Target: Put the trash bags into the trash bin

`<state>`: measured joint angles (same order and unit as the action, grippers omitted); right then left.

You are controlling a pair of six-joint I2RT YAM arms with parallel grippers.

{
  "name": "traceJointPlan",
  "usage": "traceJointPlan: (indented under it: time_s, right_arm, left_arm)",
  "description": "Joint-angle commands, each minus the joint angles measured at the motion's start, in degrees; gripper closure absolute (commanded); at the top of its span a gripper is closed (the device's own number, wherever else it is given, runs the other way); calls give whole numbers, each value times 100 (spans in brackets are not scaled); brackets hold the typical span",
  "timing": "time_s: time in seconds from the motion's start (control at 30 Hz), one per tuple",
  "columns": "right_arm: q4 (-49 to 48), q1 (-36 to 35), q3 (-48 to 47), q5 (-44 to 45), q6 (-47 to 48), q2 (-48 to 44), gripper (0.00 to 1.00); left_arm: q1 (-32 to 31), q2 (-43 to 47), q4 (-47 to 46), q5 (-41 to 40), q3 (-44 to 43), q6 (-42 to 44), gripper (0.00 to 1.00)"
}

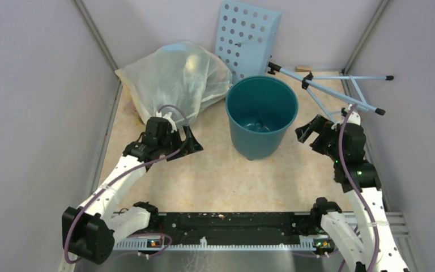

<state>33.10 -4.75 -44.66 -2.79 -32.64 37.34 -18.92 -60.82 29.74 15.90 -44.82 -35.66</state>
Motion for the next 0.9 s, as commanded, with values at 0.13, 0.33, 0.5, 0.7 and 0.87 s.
traceJointPlan:
  time_s: [0.13, 0.33, 0.5, 0.7, 0.87]
  right_arm:
    - [457, 10, -1238, -228, 187, 31, 2]
    - [295, 10, -1473, -472, 150, 326, 7]
    - [95, 10, -1462, -895, -43, 548, 14]
    - [211, 10, -1716, -989, -67, 747, 20]
    - [282, 5, -1758, -1002, -55, 704, 21]
  left_arm:
    - [-4, 751, 114, -697, -443, 402, 1]
    - [557, 386, 645, -1299, -1508, 527, 6]
    - [1004, -369, 519, -1113, -2213, -234, 14]
    - [2075, -985, 386, -848, -2745, -747, 18]
    - [3203, -1168, 436, -649, -2722, -641, 25]
